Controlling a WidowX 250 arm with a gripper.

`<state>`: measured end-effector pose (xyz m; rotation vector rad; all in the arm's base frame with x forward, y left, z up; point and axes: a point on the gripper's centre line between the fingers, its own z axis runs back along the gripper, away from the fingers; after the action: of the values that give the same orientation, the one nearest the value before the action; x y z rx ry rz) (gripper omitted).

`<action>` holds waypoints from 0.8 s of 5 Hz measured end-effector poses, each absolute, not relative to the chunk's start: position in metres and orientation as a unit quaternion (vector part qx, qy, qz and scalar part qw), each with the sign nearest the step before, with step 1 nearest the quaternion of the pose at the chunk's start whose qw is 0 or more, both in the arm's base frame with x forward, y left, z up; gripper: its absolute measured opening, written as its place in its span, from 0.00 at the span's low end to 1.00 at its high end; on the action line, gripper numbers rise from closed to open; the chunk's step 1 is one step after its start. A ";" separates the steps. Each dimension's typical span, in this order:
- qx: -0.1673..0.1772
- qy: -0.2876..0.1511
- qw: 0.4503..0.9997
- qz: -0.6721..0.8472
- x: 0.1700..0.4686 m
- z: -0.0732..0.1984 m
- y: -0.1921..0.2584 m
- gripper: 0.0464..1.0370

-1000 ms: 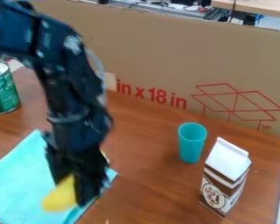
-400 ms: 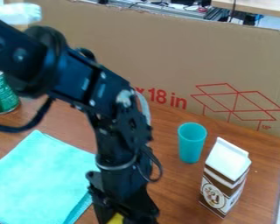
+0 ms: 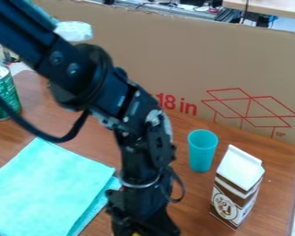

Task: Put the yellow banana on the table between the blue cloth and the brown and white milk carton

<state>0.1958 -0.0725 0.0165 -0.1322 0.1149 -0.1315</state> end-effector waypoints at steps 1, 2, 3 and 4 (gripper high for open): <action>-0.065 0.069 0.994 -0.054 0.187 0.022 -0.056 0.87; -0.101 0.021 0.994 -0.038 0.186 0.067 -0.039 0.97; -0.145 -0.002 0.989 -0.021 0.196 0.106 -0.024 0.97; -0.160 -0.030 0.986 0.021 0.201 0.137 0.019 0.97</action>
<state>0.2006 0.0185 0.1365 -0.3210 -0.0611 0.0422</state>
